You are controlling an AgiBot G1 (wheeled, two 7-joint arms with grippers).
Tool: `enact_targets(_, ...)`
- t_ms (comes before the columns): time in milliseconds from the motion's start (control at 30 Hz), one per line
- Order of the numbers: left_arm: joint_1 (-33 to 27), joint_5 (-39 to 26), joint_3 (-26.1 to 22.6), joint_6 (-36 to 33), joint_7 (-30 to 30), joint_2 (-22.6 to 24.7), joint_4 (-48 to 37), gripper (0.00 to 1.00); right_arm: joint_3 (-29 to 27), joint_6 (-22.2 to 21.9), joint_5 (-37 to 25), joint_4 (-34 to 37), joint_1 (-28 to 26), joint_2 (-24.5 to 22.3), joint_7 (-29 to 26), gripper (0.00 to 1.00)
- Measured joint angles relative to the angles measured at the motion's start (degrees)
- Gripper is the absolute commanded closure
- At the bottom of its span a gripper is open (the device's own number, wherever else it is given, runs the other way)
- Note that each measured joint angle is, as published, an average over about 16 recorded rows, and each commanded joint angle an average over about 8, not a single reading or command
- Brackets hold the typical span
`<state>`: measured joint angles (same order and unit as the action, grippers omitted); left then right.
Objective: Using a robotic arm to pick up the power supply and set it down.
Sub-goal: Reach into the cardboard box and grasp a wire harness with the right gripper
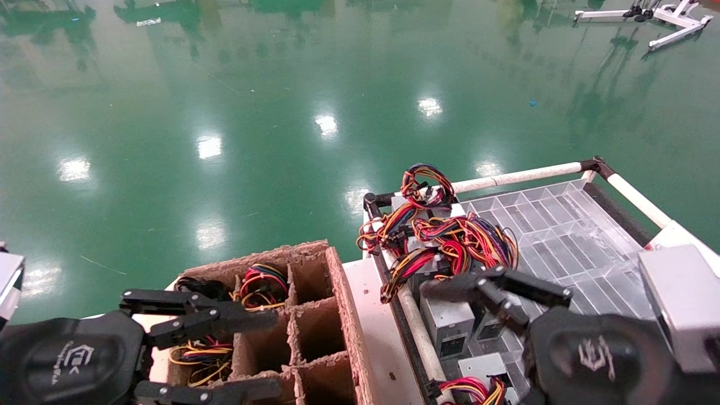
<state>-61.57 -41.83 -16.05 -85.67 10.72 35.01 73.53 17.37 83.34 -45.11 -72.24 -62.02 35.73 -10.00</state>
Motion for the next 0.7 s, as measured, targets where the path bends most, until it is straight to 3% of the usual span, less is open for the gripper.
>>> enact_targets(267,-0.02,0.02,-0.04,0.00,-0.02,-0.01,-0.03,1.00,4.64,-3.43,-9.57,4.06,-4.78,6.13,1.15,0.00)
enact_targets(700,-0.04,0.06,-0.09,0.02,-0.05,-0.03,-0.04,1.00,15.74,-8.05,-28.97,22.04,-19.33,25.98,9.64,0.00)
